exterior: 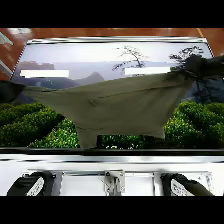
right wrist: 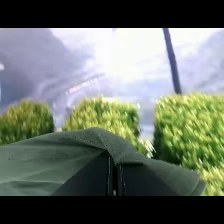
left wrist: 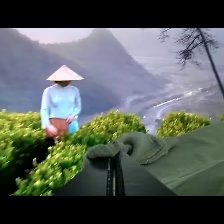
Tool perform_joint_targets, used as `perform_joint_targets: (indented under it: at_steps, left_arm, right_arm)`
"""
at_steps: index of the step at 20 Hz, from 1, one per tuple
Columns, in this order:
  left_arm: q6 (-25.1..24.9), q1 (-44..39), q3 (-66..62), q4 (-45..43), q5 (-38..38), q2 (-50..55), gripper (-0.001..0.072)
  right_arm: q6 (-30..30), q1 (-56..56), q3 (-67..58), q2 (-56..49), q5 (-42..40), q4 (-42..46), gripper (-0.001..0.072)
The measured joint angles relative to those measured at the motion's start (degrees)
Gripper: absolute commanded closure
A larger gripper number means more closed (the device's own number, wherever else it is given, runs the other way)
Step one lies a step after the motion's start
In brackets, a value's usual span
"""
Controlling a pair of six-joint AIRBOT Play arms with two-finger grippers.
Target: Fold the shirts.
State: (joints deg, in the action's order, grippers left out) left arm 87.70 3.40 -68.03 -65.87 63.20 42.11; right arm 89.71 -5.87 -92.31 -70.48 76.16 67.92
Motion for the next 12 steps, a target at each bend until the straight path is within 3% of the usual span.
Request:
perform_joint_targets:
  at_steps: [5,10,11,12]
  left_arm:
    - [0.02,-2.40,5.84,6.58,-13.77,14.93,0.0667]
    - [0.04,-7.41,7.04,8.61,-18.34,32.13,0.0667]
    - [0.07,-8.11,7.10,9.09,-18.58,34.58,0.0665]
    - [0.04,-8.59,7.15,10.03,-18.93,36.68,0.0600]
  right_arm:
    - [-0.11,0.00,0.85,-15.61,-11.43,-6.86,0.0649]
    - [1.27,0.00,1.01,-27.43,-11.72,-9.55,0.0631]
    - [1.60,0.00,1.01,-29.00,-11.19,-9.73,0.0553]
    - [1.70,0.00,1.01,-30.14,-10.75,-9.86,0.0314]
